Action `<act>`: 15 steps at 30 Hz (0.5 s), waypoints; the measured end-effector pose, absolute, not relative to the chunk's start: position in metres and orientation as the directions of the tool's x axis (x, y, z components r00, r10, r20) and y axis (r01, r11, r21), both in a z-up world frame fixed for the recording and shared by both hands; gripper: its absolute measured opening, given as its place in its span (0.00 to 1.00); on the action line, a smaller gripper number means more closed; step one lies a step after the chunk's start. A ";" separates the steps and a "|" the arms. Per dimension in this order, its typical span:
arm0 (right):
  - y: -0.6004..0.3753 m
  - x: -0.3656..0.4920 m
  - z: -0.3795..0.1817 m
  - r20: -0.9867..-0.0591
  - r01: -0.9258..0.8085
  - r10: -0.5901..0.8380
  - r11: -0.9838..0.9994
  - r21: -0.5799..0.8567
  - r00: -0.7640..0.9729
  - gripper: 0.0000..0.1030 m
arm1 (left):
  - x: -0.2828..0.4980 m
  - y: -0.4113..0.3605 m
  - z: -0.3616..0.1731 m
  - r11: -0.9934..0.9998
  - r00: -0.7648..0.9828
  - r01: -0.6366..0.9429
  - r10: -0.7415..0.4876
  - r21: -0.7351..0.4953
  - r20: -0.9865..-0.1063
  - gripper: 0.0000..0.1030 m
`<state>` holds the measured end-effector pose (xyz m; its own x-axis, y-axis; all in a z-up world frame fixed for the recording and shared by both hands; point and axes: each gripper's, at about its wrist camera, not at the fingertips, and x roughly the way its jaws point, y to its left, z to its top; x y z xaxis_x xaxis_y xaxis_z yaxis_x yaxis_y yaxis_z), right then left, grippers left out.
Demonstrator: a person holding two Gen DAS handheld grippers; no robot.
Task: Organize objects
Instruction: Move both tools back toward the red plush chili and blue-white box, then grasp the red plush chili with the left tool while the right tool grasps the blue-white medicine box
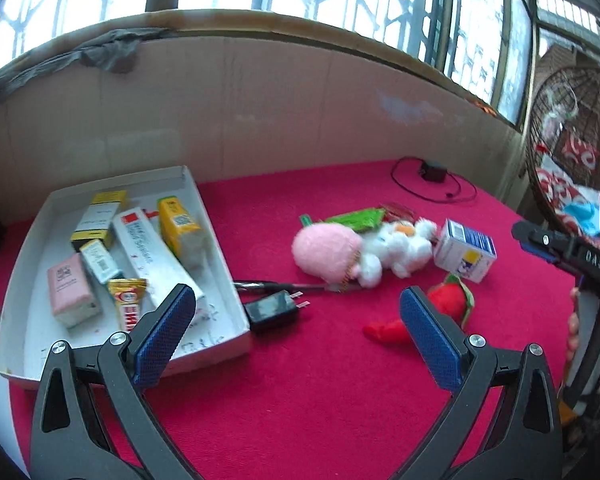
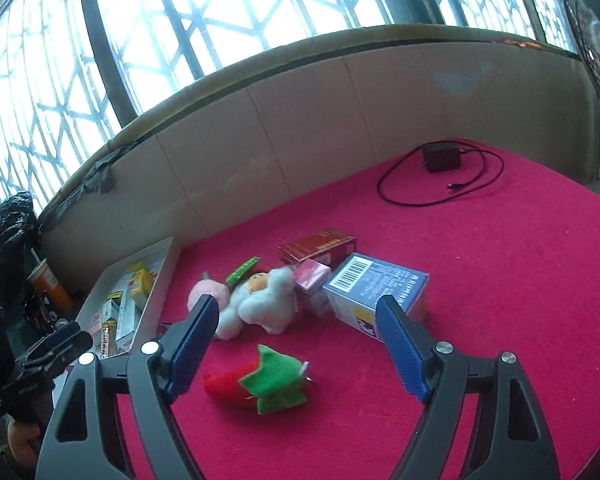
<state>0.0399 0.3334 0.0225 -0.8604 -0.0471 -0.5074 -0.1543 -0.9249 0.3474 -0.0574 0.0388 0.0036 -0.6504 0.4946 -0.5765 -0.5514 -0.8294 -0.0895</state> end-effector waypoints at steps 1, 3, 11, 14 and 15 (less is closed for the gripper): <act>0.339 0.042 0.018 -0.511 -0.164 -0.044 -0.920 0.355 -0.858 0.79 | -0.055 0.051 -0.002 -0.815 -0.633 -0.576 0.497 -0.068 -0.593 1.00; 0.348 0.045 0.010 -0.517 -0.177 -0.043 -0.913 0.369 -0.855 0.79 | -0.051 0.072 -0.010 -0.775 -0.580 -0.629 0.525 -0.067 -0.622 1.00; 0.378 0.047 -0.004 -0.534 -0.189 -0.027 -0.919 0.346 -0.845 0.79 | -0.046 0.130 -0.021 -0.659 -0.478 -0.751 0.578 -0.033 -0.661 1.00; 0.390 0.041 -0.009 -0.564 -0.151 -0.073 -0.928 0.340 -0.822 0.79 | -0.050 0.139 -0.024 -0.645 -0.452 -0.763 0.588 -0.051 -0.670 1.00; 0.394 0.038 -0.012 -0.578 -0.143 -0.084 -0.931 0.337 -0.812 0.79 | -0.051 0.141 -0.026 -0.642 -0.443 -0.765 0.590 -0.059 -0.675 1.00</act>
